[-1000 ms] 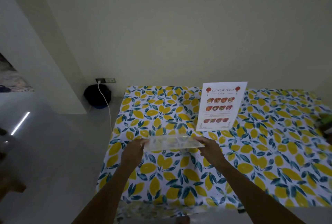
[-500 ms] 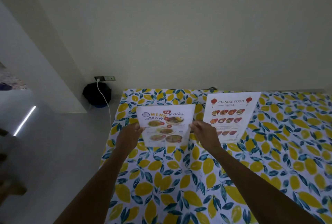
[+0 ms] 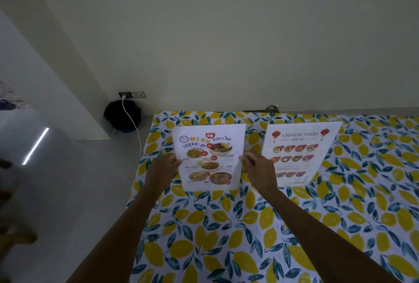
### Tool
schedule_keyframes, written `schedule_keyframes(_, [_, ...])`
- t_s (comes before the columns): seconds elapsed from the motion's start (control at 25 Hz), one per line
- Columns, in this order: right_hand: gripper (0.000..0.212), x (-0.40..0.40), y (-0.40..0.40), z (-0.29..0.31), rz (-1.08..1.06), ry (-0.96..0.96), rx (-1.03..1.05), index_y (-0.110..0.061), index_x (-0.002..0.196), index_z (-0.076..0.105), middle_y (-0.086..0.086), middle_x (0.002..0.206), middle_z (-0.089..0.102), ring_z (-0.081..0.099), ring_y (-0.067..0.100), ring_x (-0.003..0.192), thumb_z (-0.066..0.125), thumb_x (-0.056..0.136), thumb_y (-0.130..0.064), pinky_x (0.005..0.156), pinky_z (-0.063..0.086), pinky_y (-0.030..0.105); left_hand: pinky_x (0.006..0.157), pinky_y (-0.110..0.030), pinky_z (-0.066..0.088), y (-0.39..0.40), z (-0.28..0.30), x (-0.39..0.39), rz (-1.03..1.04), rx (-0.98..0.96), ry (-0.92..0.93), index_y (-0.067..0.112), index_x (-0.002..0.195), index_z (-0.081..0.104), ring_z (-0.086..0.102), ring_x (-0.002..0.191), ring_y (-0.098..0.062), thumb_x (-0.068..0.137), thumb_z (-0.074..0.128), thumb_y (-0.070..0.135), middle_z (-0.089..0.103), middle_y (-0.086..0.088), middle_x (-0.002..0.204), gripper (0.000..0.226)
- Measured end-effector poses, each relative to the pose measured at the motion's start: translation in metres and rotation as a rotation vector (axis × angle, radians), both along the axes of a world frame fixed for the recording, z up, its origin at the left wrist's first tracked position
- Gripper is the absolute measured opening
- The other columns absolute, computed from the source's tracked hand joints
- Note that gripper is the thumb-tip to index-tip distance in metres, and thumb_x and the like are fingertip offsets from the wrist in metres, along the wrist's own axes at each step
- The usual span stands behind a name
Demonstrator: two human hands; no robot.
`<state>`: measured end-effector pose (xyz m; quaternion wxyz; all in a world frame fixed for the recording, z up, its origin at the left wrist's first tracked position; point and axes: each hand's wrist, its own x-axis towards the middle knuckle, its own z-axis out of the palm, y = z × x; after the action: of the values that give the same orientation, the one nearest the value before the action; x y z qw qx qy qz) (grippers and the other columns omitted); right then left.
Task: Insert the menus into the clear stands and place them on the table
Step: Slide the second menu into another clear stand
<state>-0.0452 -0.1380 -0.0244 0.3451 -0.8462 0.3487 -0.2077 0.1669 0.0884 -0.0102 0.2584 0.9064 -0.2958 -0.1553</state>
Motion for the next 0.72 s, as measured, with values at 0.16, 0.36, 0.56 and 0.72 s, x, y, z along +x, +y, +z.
schedule_keyframes(0.16, [0.016, 0.0004, 0.0032, 0.0019, -0.019, -0.002, 0.040, -0.021, 0.086, 0.062, -0.001, 0.067, 0.072, 0.068, 0.003, 0.051, 0.056, 0.095, -0.033, 0.054, 0.058, 0.038, 0.064, -0.038, 0.051, -0.0011, -0.0019, -0.0008, 0.004, -0.015, -0.013, 0.013, 0.091, 0.071, 0.067, 0.071, -0.019, 0.095, 0.055, 0.037, 0.073, -0.004, 0.081, 0.028])
schedule_keyframes(0.36, [0.017, 0.0039, 0.0062, 0.0018, -0.045, 0.009, 0.013, -0.021, 0.085, 0.061, 0.001, 0.064, 0.070, 0.066, 0.005, 0.047, 0.055, 0.095, -0.034, 0.051, 0.058, 0.038, 0.062, -0.039, 0.051, 0.0007, -0.0043, -0.0018, 0.011, -0.029, -0.031, 0.016, 0.080, 0.068, 0.067, 0.070, -0.019, 0.094, 0.054, 0.040, 0.072, -0.001, 0.076, 0.031])
schedule_keyframes(0.56, [0.020, 0.0068, 0.0054, -0.0003, -0.053, 0.022, -0.052, -0.018, 0.084, 0.061, 0.009, 0.062, 0.067, 0.059, 0.021, 0.050, 0.056, 0.094, -0.034, 0.047, 0.051, 0.035, 0.061, -0.040, 0.048, -0.0018, -0.0056, -0.0081, 0.063, -0.058, -0.090, 0.013, 0.074, 0.064, 0.062, 0.065, -0.021, 0.095, 0.054, 0.037, 0.069, -0.003, 0.072, 0.033])
schedule_keyframes(0.72, [0.020, 0.0069, 0.0065, -0.0014, -0.053, 0.034, -0.070, -0.015, 0.086, 0.063, 0.010, 0.065, 0.067, 0.058, 0.023, 0.053, 0.057, 0.094, -0.033, 0.047, 0.041, 0.029, 0.058, -0.040, 0.048, 0.0012, -0.0087, -0.0092, 0.072, -0.051, -0.105, 0.015, 0.069, 0.058, 0.060, 0.060, -0.020, 0.093, 0.049, 0.046, 0.065, -0.002, 0.067, 0.040])
